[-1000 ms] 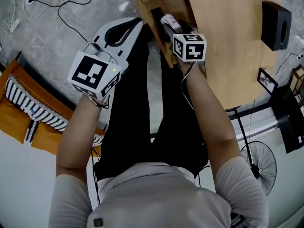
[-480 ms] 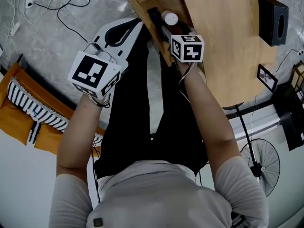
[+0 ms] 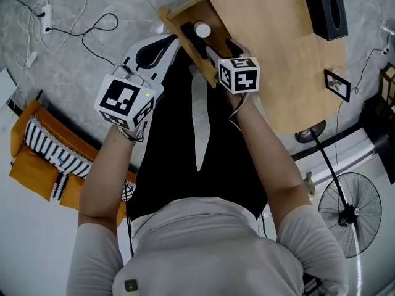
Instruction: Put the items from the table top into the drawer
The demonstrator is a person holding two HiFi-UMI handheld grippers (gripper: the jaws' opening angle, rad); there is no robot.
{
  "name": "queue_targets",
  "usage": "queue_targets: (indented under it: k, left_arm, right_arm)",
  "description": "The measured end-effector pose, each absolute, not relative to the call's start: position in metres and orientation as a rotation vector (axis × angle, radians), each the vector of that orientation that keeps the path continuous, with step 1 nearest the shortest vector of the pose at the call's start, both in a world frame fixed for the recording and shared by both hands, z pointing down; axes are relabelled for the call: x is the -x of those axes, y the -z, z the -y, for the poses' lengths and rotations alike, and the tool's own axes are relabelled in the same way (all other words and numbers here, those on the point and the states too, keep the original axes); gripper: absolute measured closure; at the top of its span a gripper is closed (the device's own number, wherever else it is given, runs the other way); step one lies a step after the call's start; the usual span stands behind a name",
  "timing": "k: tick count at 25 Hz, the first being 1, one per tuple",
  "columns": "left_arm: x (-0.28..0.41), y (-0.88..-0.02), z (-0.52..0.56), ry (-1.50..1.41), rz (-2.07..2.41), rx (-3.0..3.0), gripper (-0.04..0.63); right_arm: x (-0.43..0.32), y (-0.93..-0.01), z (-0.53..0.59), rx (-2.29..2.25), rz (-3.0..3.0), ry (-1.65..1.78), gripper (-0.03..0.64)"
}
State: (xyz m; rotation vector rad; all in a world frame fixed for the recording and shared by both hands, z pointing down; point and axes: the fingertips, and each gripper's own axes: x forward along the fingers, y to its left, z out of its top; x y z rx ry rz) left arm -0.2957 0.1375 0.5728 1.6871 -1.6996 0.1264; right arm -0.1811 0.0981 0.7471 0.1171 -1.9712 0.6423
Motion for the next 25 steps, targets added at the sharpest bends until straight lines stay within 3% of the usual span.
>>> queue_targets:
  k: [16,25]
  left_arm:
    - [0.229,-0.405,-0.075,-0.223,1.603,-1.989,0.586]
    - [0.169,-0.254,-0.014,-0.223,1.483,-2.331,0.586]
  right_arm:
    - [0.109,-0.502,-0.008,-0.4,2.252,-0.694,0.35]
    - [0.047,-0.332,0.04,-0.644,2.455,-0.577,0.442]
